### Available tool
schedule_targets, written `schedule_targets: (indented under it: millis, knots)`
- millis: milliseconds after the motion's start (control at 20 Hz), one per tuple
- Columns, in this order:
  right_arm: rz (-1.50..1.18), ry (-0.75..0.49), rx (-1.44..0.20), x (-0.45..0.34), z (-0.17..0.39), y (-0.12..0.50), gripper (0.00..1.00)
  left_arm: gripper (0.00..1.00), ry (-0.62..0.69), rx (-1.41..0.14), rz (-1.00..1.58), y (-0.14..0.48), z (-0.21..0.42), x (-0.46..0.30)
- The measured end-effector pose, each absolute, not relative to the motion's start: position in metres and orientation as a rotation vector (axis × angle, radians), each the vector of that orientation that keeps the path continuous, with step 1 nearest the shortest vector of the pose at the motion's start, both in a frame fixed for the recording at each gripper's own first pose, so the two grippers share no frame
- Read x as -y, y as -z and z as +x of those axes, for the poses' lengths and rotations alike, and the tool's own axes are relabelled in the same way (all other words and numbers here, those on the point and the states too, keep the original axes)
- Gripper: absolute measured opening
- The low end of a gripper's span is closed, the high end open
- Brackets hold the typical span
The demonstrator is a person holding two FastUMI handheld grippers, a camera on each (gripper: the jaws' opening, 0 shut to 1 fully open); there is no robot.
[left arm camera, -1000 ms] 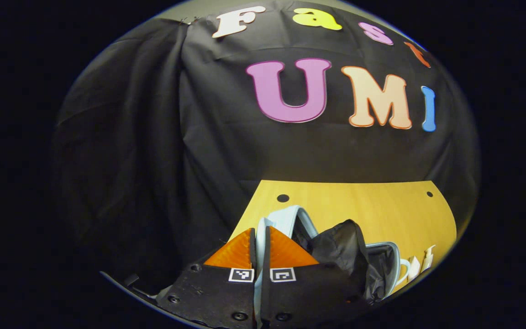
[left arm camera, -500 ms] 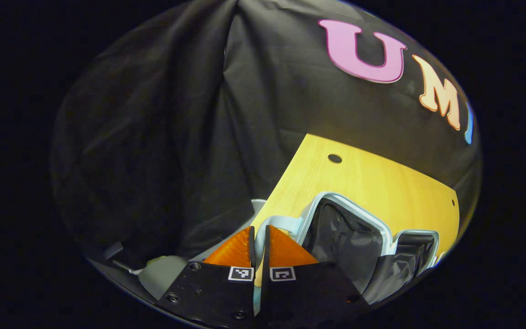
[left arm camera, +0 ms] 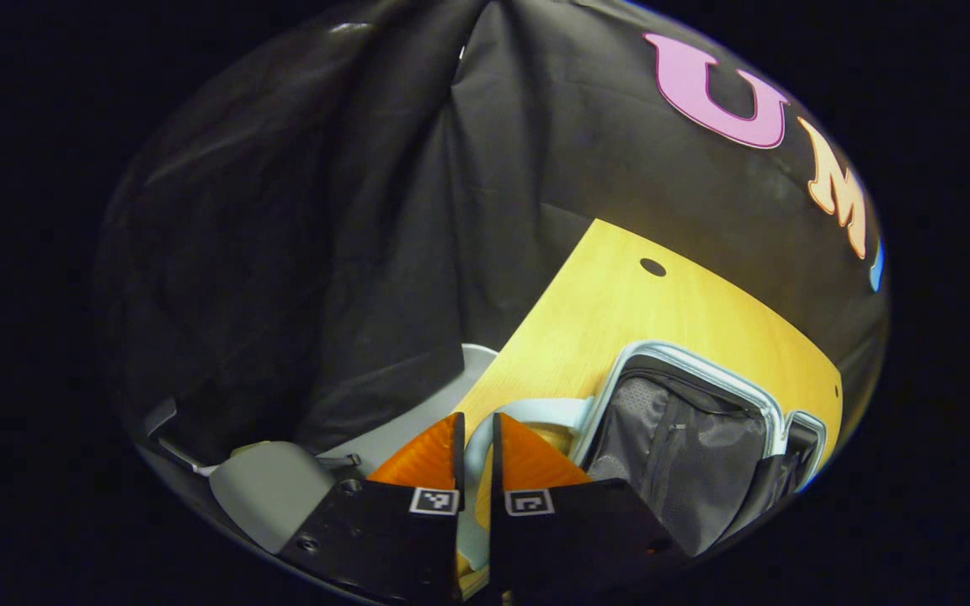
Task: First open the suitcase, pack the skin care products into it, and then close the suitcase.
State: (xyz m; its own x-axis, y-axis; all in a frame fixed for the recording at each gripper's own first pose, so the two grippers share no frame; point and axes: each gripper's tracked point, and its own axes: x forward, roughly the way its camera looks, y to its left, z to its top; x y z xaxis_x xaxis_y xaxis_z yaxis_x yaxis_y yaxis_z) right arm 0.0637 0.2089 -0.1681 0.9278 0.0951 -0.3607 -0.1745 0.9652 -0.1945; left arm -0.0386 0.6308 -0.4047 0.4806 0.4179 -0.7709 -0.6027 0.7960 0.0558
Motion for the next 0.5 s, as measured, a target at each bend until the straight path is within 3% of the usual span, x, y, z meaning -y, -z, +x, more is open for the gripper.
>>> schedule_targets:
  millis: [50,200,300,500]
  knots:
    - [-0.225,-0.142,-0.348,-0.208,0.063,0.166,1.0,0.25,-0.683,-0.836,-0.172,0.396,-0.041,-0.641]
    - [-0.208,-0.142,-0.346,-0.199,0.059,0.167,1.0,1.0,-0.769,-0.702,-0.033,0.352,-0.038,-0.648]
    - [-0.186,-0.137,-0.342,-0.192,0.057,0.165,1.0,0.93,-0.764,-0.635,0.0,0.319,-0.031,-0.627]
    - [-0.151,-0.147,-0.346,-0.173,0.05,0.168,1.0,0.93,-0.633,-0.508,0.021,0.246,-0.011,-0.544]
